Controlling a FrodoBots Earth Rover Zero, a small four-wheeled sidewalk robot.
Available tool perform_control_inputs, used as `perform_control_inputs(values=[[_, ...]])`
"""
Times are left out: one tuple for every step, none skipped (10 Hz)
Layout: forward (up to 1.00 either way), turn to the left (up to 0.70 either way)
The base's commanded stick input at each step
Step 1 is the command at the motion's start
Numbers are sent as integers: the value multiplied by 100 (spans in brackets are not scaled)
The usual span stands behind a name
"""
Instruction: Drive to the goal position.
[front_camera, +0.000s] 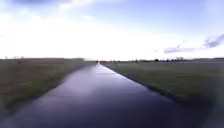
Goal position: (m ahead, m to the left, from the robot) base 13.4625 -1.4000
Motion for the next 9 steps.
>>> perform_control_inputs(values=[[45,0],[45,0],[45,0],[45,0],[45,0],[45,0],[45,0],[45,0],[45,0]])
